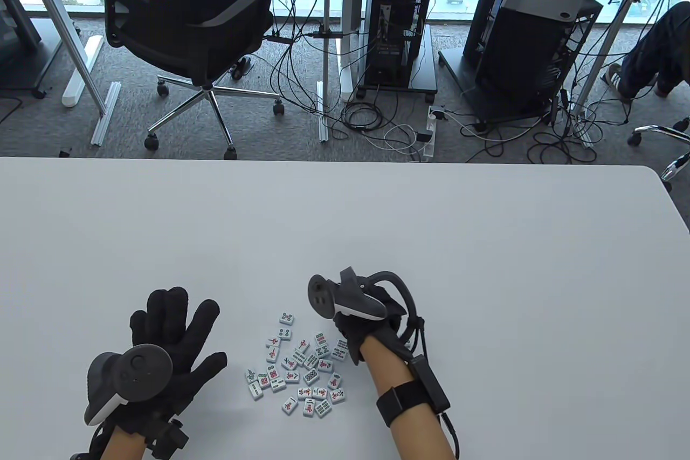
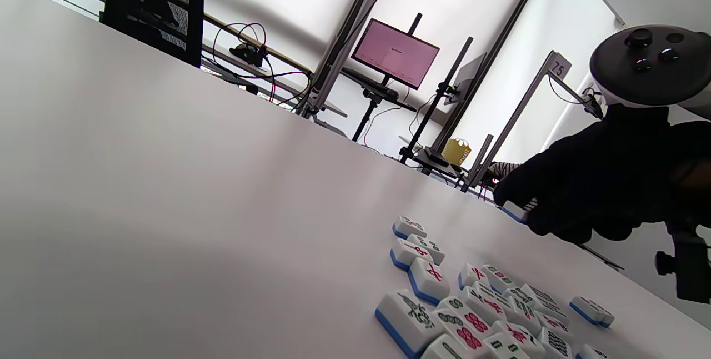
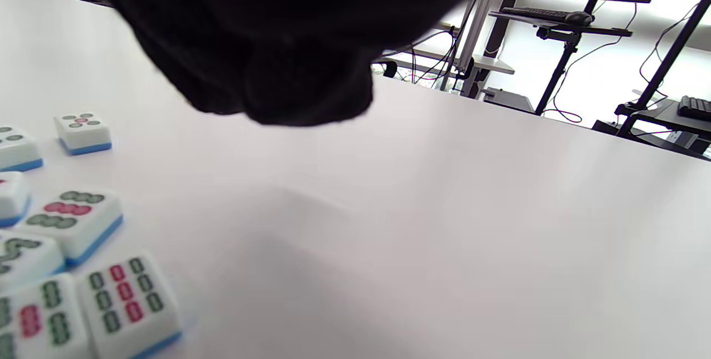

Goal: Mahjong suit sorting

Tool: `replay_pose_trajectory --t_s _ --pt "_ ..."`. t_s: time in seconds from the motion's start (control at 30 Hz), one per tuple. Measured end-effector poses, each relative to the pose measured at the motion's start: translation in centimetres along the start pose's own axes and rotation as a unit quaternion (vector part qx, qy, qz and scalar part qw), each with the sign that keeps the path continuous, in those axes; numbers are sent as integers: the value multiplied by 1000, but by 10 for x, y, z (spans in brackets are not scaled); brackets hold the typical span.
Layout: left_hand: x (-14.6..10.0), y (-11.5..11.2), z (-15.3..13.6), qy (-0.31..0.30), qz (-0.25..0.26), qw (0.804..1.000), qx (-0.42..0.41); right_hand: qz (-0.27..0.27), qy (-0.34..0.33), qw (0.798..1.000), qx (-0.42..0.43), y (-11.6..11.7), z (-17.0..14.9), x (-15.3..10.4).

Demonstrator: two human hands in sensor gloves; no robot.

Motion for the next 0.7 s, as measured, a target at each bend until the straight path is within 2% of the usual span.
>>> replay_pose_trajectory --t_s 0.1,0.23,0.4,0.7 --pt "0 0 -1 2 0 1000 0 20 9 1000 5 8 -25 -9" --pt "0 0 -1 6 -3 1000 -1 36 3 999 10 27 -43 -21" --pt "0 -1 0 6 -8 1000 4 29 -22 999 -3 48 -44 -32" --pt "0 -1 0 10 -10 1000 3 22 -20 999 -41 64 -41 -34"
Point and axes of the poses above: the tracker on the back of each hand, its own z axis roughly to the thumb side, its own x axis roughly from the wrist to the fingertips, y = z × x, the point moved 2 cm from there along x, roughly from the wrist to the fingertips, and after that the axes turned 12 degrees about y, right-handed, at the moved point
